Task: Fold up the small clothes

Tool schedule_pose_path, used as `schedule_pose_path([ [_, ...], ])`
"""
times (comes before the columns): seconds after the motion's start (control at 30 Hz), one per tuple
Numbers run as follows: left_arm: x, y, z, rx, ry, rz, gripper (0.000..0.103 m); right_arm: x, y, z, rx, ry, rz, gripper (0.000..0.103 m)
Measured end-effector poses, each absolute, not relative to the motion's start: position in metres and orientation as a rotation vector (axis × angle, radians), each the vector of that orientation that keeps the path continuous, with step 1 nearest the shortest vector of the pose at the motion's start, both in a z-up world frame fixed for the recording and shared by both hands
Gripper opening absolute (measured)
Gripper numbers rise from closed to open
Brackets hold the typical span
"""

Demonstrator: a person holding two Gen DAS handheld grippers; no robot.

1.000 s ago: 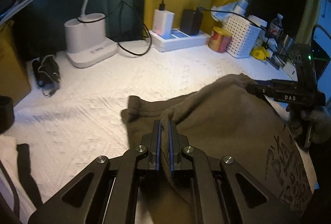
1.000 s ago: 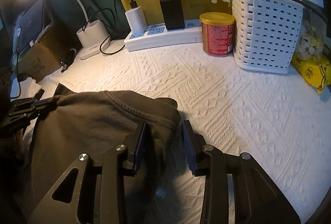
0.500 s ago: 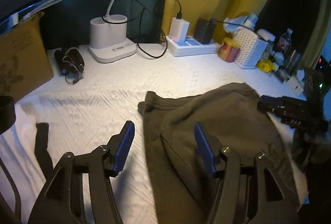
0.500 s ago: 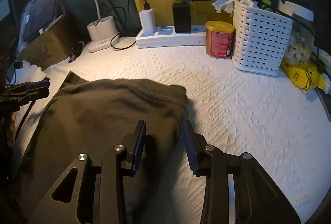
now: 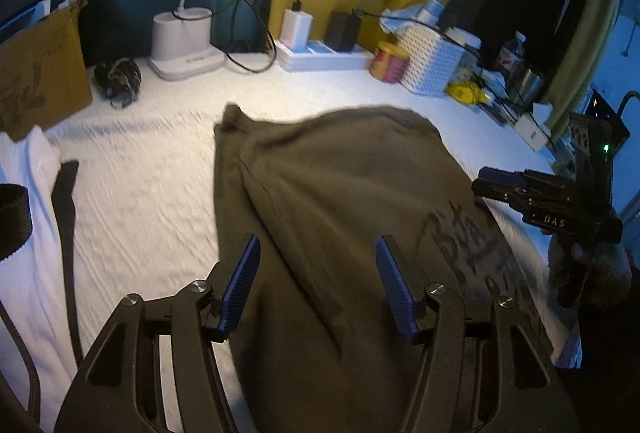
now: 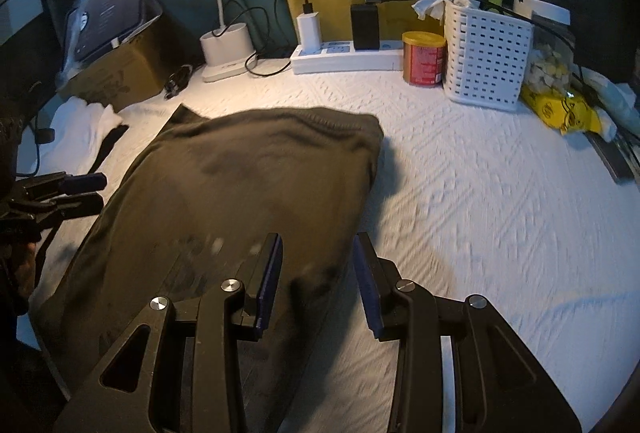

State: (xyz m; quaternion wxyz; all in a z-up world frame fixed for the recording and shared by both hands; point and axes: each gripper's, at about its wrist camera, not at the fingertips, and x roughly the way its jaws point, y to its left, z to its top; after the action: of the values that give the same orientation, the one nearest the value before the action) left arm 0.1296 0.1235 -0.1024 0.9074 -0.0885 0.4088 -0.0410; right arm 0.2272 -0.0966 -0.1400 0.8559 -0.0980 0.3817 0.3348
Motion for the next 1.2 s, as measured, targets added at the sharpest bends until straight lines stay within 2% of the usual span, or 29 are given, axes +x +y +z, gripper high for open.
schedule_pose_path([
  [0.5, 0.073, 0.093, -0.133, -0.257, 0.912, -0.205, 0.059, 0.172, -0.113, -0.152, -0.215, 0.839, 0.727, 0.039],
  [0.57, 0.065, 0.084, -0.133, -0.226, 0.909, -0.224, 0.046, 0.168, -0.114, -0.155, -0.22, 0.844, 0.725, 0.039],
  [0.63, 0.061, 0.083, -0.134, -0.216, 0.908, -0.205, 0.01, 0.164, -0.116, -0.157, -0.223, 0.848, 0.722, 0.039],
  [0.73, 0.055, 0.09, -0.131, -0.23, 0.885, -0.192, 0.007, 0.157, -0.118, -0.159, -0.228, 0.851, 0.718, 0.039],
  [1.0, 0.052, 0.092, -0.132, -0.258, 0.909, -0.172, 0.011, 0.138, -0.121, -0.162, -0.236, 0.858, 0.717, 0.039],
  [1.07, 0.048, 0.092, -0.131, -0.252, 0.91, -0.167, 0.019, 0.133, -0.122, -0.162, -0.236, 0.863, 0.713, 0.039],
  [1.13, 0.043, 0.094, -0.13, -0.255, 0.911, -0.163, 0.047, 0.128, -0.124, -0.163, -0.23, 0.865, 0.708, 0.039],
  [1.2, 0.036, 0.096, -0.13, -0.277, 0.899, -0.17, 0.055, 0.122, -0.125, -0.163, -0.226, 0.867, 0.705, 0.039],
])
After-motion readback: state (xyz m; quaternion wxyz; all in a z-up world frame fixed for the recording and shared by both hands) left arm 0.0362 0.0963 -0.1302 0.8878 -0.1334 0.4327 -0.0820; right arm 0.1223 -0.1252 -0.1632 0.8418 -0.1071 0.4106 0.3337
